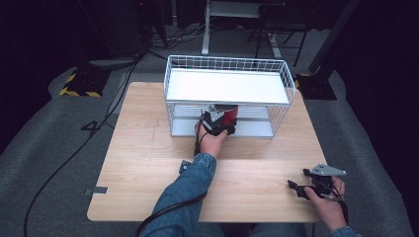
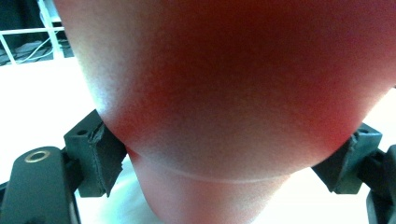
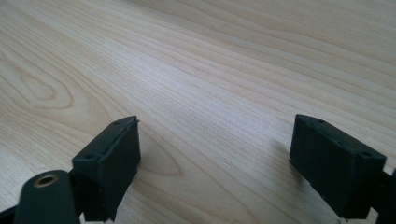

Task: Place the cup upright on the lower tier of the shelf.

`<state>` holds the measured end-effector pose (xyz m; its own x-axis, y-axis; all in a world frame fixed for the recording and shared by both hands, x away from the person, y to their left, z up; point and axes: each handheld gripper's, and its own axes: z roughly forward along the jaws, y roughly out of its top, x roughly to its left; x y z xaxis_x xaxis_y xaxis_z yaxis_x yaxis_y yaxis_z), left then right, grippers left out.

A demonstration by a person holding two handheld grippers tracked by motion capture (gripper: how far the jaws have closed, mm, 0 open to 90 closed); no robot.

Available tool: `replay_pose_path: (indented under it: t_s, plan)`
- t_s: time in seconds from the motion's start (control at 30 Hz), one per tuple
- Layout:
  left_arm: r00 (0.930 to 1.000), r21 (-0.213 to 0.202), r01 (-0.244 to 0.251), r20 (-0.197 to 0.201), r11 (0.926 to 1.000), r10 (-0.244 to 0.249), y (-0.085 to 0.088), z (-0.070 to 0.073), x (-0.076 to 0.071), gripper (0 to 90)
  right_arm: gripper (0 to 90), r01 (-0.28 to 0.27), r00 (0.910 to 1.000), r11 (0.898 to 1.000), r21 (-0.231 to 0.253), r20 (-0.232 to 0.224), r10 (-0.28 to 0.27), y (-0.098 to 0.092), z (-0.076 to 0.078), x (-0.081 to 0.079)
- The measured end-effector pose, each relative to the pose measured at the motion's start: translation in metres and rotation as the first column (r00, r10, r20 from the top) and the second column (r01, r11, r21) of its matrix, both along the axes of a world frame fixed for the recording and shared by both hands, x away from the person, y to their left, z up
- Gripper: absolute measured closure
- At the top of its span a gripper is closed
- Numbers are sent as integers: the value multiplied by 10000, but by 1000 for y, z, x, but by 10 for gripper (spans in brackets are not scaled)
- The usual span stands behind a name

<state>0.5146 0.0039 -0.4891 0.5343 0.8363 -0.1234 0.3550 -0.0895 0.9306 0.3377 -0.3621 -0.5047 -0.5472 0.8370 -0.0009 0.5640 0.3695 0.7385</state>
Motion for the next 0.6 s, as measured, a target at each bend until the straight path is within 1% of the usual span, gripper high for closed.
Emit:
replay_pose_path:
  t_s: [0.03,0.07,0.1,0.23,0.27,0.3,0.33,0.4,0.43,0.47,0.53,0.57,0.6]
  plan:
    - [9999,44,-68,-88,10000,69,1,-1,2,165,162,-1,10000,10000,0,2,1,0,0,0]
    - [9999,44,-68,-88,10000,69,1,-1,2,165,162,-1,10000,10000,0,2,1,0,0,0]
    - [9998,134,-120,-158,9998,122,1,-3,5,165,162,12,10000,10000,-17,9,-12,0,0,0]
    - [9994,148,-210,-264,9997,213,1,-5,7,165,163,13,10000,10000,-16,8,-13,0,0,0]
    - [9991,363,-287,-289,9989,298,0,-4,7,165,162,15,10000,10000,-15,7,-15,0,0,0]
    - [9993,386,-155,-324,9991,168,-1,-4,8,165,162,12,10000,10000,-18,8,-12,0,0,0]
    - [9993,386,-155,-324,9991,168,-1,-4,8,165,162,12,10000,10000,-18,8,-12,0,0,0]
    - [9988,532,-280,-383,9982,300,-2,-4,9,165,163,12,10000,10000,-17,8,-12,0,0,0]
    - [9986,394,-251,-445,9989,268,-3,-5,10,165,162,15,10000,10000,-17,7,-15,0,0,0]
    - [9989,373,-259,-386,9990,274,-3,-5,11,165,163,16,10000,10000,-16,8,-16,0,0,0]
    - [9990,520,-228,-362,9984,247,-3,-5,12,165,163,16,10000,10000,-20,11,-16,0,0,0]
    - [9990,477,-217,-390,9986,236,-3,-5,13,165,163,18,10000,10000,-20,11,-18,0,0,0]
    - [9989,547,-209,-408,9983,232,-2,-4,15,165,163,22,10000,10000,-15,11,-22,0,0,0]
